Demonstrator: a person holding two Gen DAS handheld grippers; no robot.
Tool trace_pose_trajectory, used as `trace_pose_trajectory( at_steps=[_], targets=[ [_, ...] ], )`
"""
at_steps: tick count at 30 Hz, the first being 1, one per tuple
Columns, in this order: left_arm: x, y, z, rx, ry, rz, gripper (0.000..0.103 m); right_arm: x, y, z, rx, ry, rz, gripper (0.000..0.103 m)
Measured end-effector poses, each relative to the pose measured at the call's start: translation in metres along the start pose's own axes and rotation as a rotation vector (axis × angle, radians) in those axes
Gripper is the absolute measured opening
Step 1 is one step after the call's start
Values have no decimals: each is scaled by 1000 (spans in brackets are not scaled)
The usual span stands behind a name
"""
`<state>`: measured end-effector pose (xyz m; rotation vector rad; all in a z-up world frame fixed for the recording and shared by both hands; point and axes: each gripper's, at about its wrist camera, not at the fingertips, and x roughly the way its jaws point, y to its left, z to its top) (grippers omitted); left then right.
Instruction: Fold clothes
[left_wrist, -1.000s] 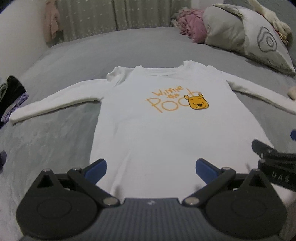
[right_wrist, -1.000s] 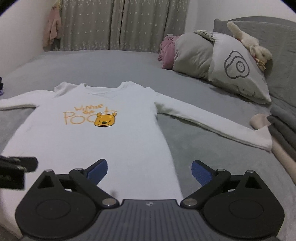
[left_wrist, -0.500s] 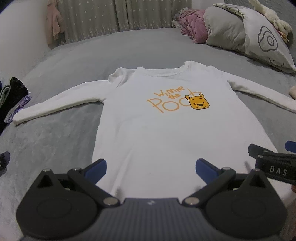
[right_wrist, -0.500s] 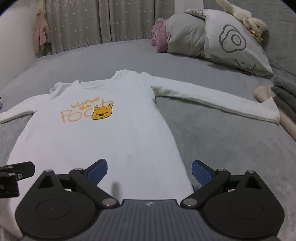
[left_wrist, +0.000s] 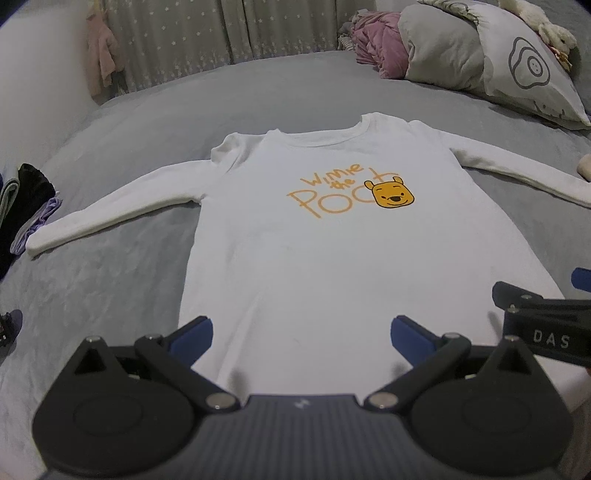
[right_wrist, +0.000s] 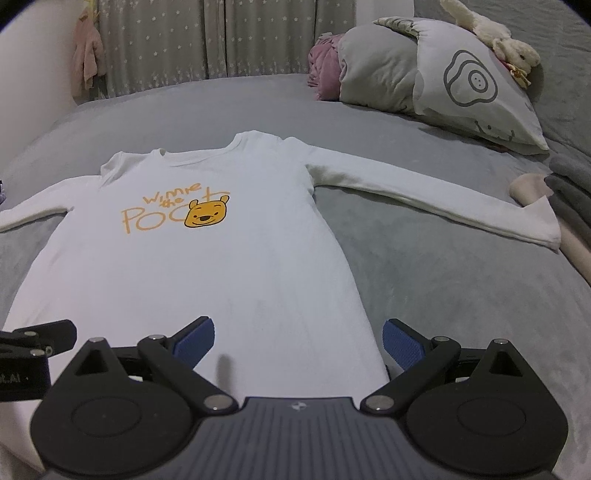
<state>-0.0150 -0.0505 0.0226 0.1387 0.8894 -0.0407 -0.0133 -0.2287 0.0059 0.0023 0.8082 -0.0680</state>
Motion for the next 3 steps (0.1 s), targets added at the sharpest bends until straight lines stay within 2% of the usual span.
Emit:
trace_pose_trajectory(
  at_steps=[3],
  targets=[
    [1,0,0,-3,7,-7,103,1,0,0,-3,2,1,98]
  ],
)
